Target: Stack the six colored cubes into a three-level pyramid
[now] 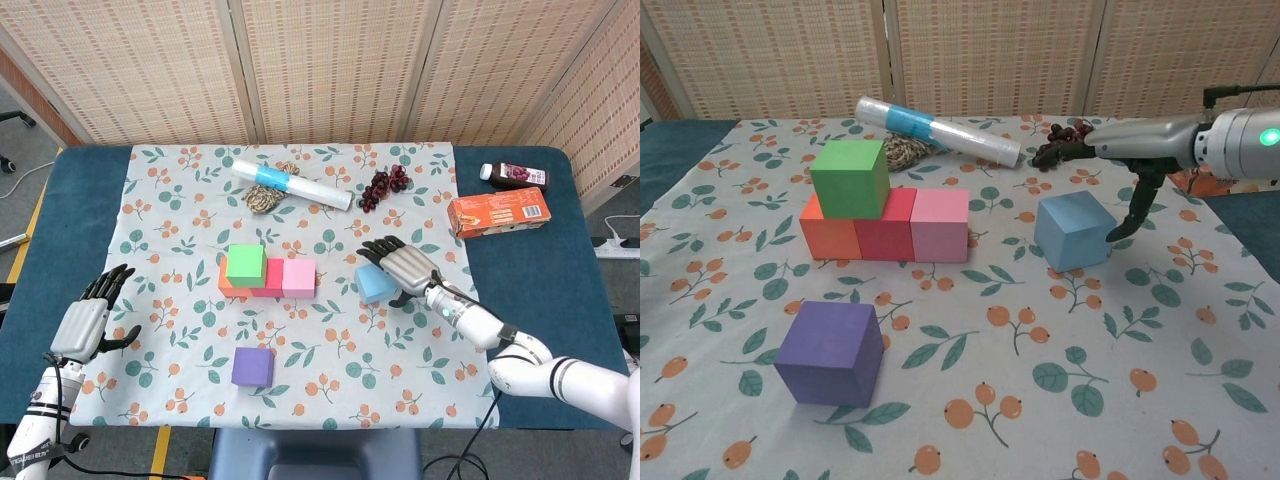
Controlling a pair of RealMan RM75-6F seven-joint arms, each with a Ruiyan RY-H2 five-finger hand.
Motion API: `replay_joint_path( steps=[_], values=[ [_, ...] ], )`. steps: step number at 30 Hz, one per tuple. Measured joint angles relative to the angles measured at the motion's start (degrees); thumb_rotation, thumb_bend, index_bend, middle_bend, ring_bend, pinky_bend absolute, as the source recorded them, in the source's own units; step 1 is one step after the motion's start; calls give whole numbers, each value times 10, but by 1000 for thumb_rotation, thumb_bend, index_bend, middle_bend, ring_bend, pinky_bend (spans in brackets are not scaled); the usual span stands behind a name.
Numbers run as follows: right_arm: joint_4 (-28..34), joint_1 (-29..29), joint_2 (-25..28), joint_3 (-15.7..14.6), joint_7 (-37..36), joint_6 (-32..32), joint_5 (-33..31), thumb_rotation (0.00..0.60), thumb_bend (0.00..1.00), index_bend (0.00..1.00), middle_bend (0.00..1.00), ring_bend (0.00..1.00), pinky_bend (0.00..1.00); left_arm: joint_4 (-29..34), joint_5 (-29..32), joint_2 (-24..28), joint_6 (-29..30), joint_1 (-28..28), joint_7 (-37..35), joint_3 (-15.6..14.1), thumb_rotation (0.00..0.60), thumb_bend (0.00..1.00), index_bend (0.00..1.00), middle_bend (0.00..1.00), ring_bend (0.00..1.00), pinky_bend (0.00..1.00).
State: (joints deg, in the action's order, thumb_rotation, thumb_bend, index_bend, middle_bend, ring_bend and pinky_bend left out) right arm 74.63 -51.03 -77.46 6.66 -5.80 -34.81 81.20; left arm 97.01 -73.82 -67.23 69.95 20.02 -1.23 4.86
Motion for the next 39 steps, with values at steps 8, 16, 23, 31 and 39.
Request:
replay_joint_path(
  steps=[8,16,23,31,39],
  values=[
    [-78,-26,-33,-17,-37,15,38,600,0,171,50,0,0,5,9,2,-6,-3,-3,4,600,315,0,0,0,114],
    [-132,-41,-66,-37,-77,7,69,600,0,179,56,0,0,1,11,0,-8,-6,-10,7,600,316,0,0,0,111],
    [-168,-47,-80,-61,-114,-25,107,600,0,211,75,0,0,-2,10,1,-10,-9,-15,8,600,316,0,0,0,111],
    [-196,-47,-93,-73,-142,-48,116,600,0,329,144,0,0,-4,5,0,-14,-9,-24,8,600,316,0,0,0,111],
    [-211,-45,-101,-70,-144,-72,112,600,0,533,316,43,0,-6,3,-1,-15,-11,-26,8,600,316,0,0,0,111]
  ],
)
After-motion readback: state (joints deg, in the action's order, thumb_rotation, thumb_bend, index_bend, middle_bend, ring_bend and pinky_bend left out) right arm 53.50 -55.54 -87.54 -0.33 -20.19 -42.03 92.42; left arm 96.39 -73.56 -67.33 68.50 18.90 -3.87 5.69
